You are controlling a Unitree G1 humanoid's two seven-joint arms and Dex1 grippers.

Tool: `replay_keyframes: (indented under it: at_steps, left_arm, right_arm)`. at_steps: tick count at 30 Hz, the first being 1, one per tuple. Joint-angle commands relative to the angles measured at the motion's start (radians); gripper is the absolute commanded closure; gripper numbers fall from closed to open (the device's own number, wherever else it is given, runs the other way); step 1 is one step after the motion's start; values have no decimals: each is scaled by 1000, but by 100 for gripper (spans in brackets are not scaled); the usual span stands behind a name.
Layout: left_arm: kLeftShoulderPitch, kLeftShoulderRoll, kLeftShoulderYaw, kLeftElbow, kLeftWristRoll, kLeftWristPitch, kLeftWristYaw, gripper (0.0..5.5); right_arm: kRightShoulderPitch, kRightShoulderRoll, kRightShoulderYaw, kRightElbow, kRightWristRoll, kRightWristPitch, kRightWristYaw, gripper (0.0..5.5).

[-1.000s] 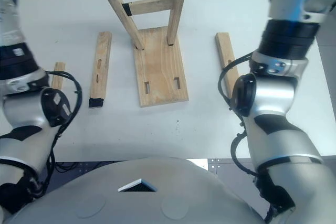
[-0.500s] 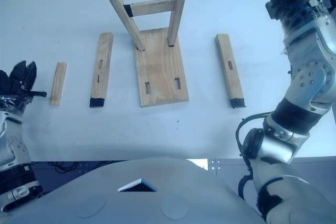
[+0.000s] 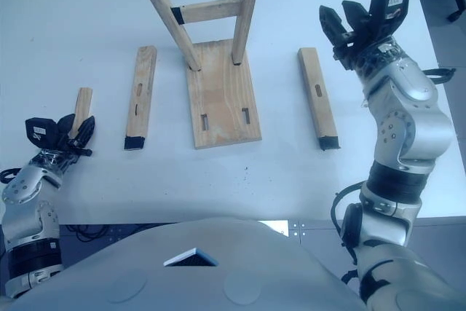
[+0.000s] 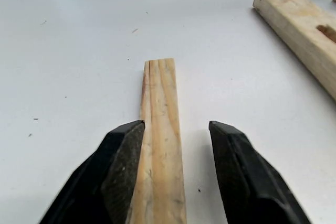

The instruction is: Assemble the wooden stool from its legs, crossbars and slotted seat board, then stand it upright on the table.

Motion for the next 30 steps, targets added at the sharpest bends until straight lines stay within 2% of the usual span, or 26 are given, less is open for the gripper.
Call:
replay_keyframes:
  at_steps: [1, 10, 15, 20, 27, 30]
  left_arm:
    - [15, -9, -19, -12, 10, 38, 20, 328]
    - [-11, -31, 32, -21, -14, -118, 50, 328]
    - [-2, -36, 18, 18, -23, -95, 46, 328]
    - [23, -45, -15, 51, -26, 20, 49, 328]
    - [28, -26, -39, 71, -18, 52, 33, 421]
    - [26, -17, -47, 92, -2, 27, 32, 424]
  right_arm:
    - [5, -13, 15, -11, -6, -14, 8, 321]
    - [10, -16, 28, -3, -11, -26, 16, 321]
    - [-1, -24, 28, 5, -8, -24, 18, 321]
    - [-5, -18, 42, 5, -13, -26, 22, 321]
    - [-15, -17, 51, 3, -12, -23, 22, 321]
    - [-19, -16, 51, 4, -13, -23, 20, 321]
